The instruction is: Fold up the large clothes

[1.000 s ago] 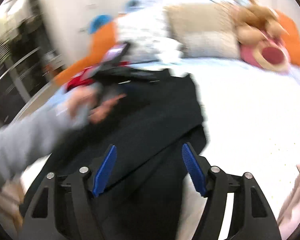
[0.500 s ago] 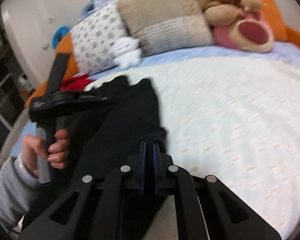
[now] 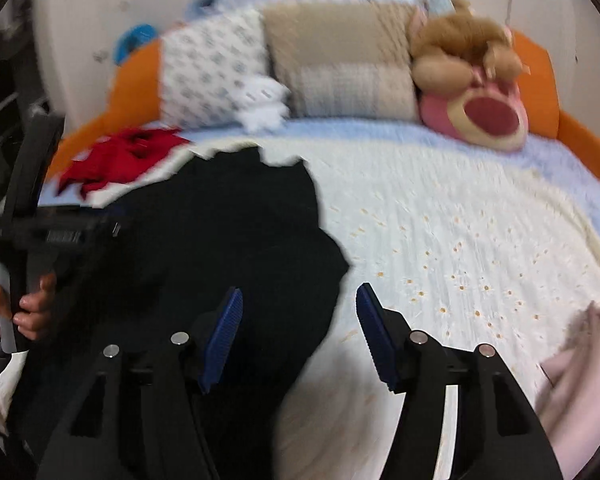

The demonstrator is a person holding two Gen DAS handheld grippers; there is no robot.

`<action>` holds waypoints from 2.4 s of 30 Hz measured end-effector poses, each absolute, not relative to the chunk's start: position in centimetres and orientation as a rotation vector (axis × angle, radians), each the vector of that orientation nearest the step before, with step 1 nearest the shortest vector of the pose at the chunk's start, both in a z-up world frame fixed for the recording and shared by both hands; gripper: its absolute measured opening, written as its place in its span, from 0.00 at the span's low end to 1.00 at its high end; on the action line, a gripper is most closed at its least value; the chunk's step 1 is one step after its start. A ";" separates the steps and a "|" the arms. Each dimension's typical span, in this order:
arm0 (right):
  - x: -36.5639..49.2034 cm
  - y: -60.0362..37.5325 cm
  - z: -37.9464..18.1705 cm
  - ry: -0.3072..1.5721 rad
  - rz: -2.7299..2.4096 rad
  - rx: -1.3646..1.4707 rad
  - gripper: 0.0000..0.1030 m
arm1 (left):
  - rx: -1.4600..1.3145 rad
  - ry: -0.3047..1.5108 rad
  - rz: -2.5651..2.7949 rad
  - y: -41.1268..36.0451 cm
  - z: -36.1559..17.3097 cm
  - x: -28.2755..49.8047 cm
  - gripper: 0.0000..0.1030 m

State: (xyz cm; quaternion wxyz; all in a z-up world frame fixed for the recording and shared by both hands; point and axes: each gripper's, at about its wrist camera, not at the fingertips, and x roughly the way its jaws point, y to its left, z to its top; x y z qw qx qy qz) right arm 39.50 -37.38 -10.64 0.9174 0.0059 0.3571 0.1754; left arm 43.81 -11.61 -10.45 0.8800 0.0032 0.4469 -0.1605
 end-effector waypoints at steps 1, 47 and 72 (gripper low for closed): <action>38.2 -36.9 -9.7 0.712 0.375 0.006 0.58 | 0.018 0.916 -0.330 -10.6 -9.6 41.9 0.90; 59.4 18.6 -19.0 1.306 0.356 -0.164 0.41 | -0.564 0.805 0.306 37.3 -22.6 11.5 0.32; 58.3 1.5 -10.5 1.256 0.531 0.072 0.03 | 0.097 0.560 -0.282 7.2 -5.1 10.4 0.16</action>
